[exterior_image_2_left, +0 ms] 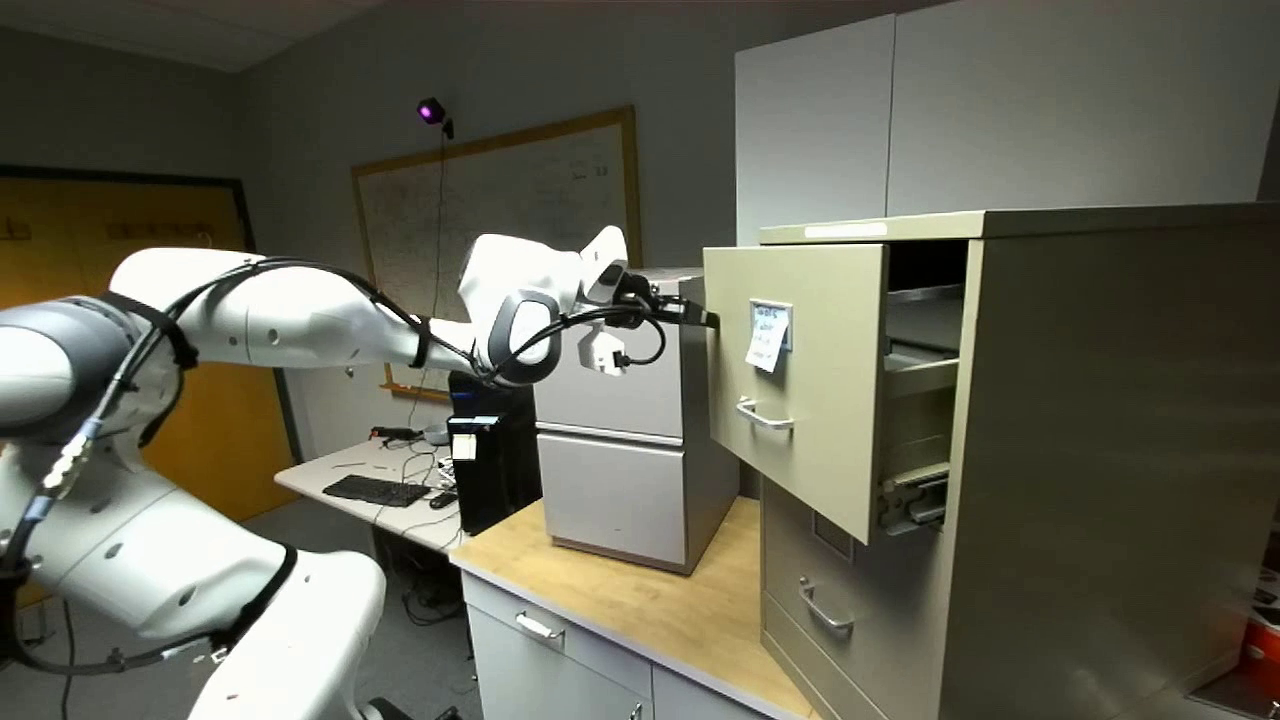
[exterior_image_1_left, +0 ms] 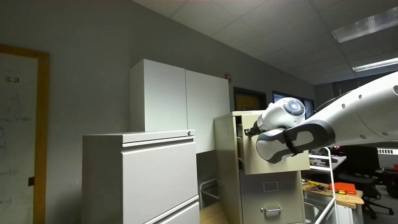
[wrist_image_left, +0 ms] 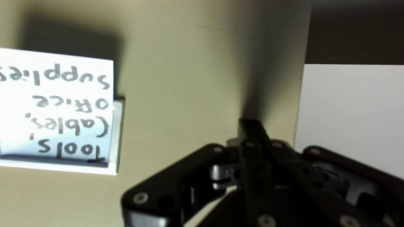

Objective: Close the top drawer of the beige file cabinet

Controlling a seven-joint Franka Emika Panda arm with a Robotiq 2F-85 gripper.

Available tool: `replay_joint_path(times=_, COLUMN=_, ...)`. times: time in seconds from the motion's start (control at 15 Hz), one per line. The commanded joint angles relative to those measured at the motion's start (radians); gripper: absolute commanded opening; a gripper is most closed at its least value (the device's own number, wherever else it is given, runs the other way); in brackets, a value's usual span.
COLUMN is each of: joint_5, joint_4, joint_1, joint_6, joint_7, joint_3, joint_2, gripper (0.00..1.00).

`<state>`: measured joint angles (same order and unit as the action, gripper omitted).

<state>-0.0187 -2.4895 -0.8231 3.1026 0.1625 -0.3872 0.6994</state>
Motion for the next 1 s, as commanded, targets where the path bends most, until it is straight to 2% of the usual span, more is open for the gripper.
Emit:
replay_joint_path(times=0.0, joint_5=-0.039, joint_4=0.156, joint_1=-0.040, joint_6=-0.035, joint_7=0.047, joint_3=-0.059, joint_2=-0.170, gripper=0.00)
replay_joint_path(times=0.67, joint_5=-0.118, joint_4=0.338, joint_1=-0.014, joint_6=-0.161, joint_7=0.148, joint_3=-0.062, joint_2=-0.353, gripper=0.00)
replay_joint_path(times=0.73, joint_5=-0.079, joint_4=0.355, joint_1=-0.042, joint_6=-0.173, joint_7=0.125, joint_3=-0.093, joint_2=-0.365, gripper=0.00)
replay_joint_path(times=0.8, joint_5=-0.129, joint_4=0.375, joint_1=-0.010, joint_6=-0.187, joint_7=0.164, joint_3=-0.069, joint_2=-0.392, gripper=0.00)
replay_joint_path(times=0.87, joint_5=-0.137, joint_4=0.392, joint_1=-0.006, joint_6=-0.200, joint_7=0.171, joint_3=-0.071, joint_2=-0.409, gripper=0.00)
replay_joint_path(times=0.93, joint_5=-0.099, joint_4=0.411, joint_1=-0.036, joint_6=-0.211, joint_7=0.147, joint_3=-0.103, joint_2=-0.423, gripper=0.00)
